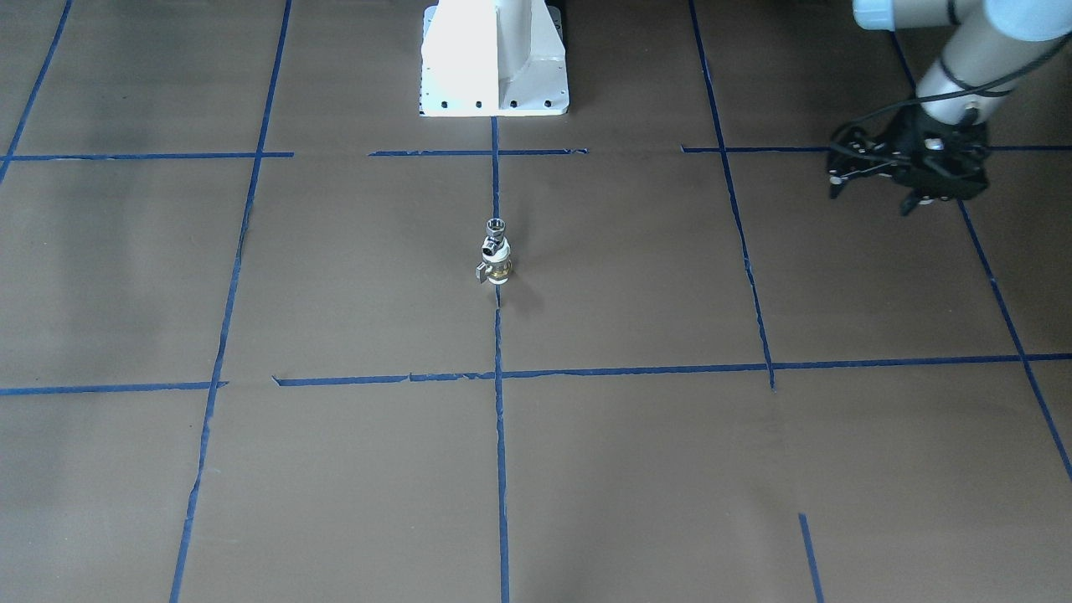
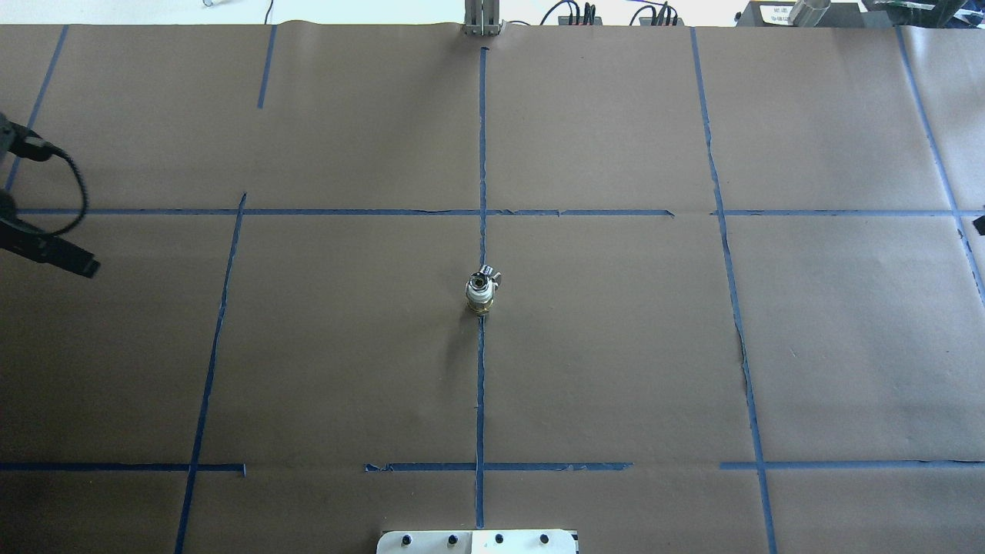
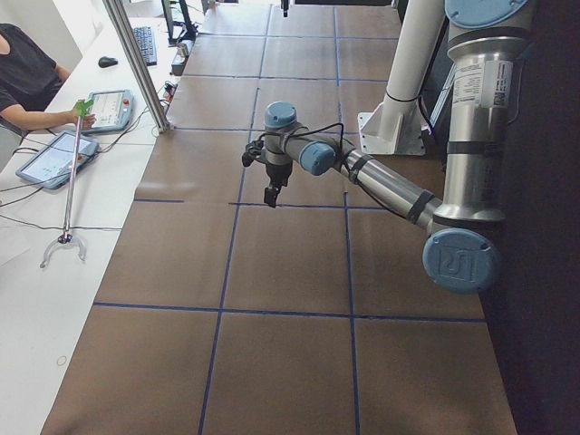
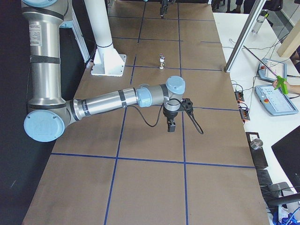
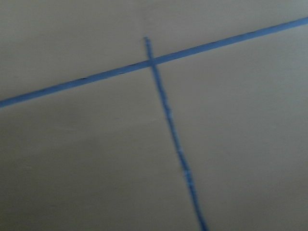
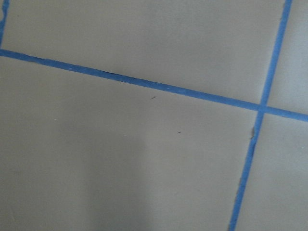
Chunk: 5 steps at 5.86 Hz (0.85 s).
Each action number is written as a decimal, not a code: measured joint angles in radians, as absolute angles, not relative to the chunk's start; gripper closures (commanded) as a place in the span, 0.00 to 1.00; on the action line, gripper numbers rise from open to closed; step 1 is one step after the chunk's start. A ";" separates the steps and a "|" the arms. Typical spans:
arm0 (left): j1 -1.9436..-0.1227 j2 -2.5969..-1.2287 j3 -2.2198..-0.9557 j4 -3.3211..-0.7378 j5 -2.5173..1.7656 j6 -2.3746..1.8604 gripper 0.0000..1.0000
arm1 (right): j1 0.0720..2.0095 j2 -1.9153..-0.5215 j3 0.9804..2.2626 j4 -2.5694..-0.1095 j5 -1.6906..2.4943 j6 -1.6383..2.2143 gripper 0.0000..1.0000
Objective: Assemble PPR valve and pipe with both arms
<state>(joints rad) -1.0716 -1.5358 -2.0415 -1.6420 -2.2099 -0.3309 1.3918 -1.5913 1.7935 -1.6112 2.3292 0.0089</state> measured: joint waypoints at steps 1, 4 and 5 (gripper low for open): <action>-1.207 -1.497 -1.992 -1.637 -2.294 -0.164 0.00 | 1.451 -1.594 1.756 -1.612 2.348 -0.093 0.00; -1.503 -1.410 -1.835 -1.549 -2.368 0.170 0.00 | 1.511 -1.594 1.648 -1.609 2.357 -0.236 0.00; -1.534 -1.392 -1.815 -1.485 -2.360 0.186 0.00 | 1.513 -1.594 1.627 -1.609 2.354 -0.241 0.00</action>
